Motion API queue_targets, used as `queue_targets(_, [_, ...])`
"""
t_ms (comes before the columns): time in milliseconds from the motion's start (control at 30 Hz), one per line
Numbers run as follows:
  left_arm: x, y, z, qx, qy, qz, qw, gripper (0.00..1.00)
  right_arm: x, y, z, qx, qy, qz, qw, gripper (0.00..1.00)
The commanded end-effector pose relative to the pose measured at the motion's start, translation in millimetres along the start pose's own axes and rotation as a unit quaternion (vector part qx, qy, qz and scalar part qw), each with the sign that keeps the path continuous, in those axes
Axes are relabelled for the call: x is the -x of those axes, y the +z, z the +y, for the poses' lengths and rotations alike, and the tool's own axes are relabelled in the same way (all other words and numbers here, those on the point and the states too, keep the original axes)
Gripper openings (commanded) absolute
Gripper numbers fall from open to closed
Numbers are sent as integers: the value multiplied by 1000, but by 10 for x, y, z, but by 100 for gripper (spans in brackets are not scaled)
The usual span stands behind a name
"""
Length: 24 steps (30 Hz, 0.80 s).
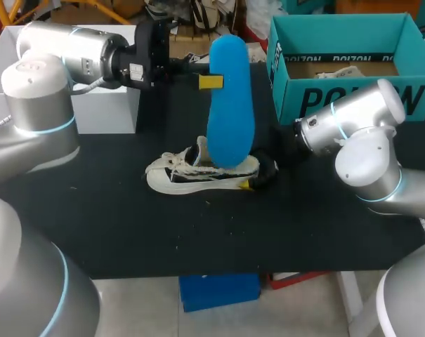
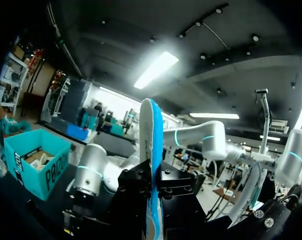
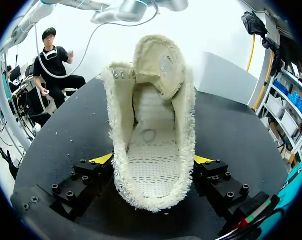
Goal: Take the shoe out of the shoebox, open the shoe tongue, remove and reinsert the insole, then place the shoe into the shoebox
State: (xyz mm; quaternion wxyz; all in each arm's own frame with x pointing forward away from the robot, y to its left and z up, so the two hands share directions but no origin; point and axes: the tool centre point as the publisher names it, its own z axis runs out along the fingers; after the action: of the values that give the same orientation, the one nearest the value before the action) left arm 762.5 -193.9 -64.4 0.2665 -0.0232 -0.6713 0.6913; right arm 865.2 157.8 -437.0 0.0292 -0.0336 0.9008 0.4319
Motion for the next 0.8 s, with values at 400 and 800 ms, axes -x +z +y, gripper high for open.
queue_targets(400, [-158, -63, -207, -11, 15, -38, 999, 0, 3, 31, -25, -1, 1, 0, 1000, 0])
queue_targets(800, [-195, -89, -414, -21, 24, -35, 999, 0, 3, 31, -25, -1, 1, 0, 1000, 0])
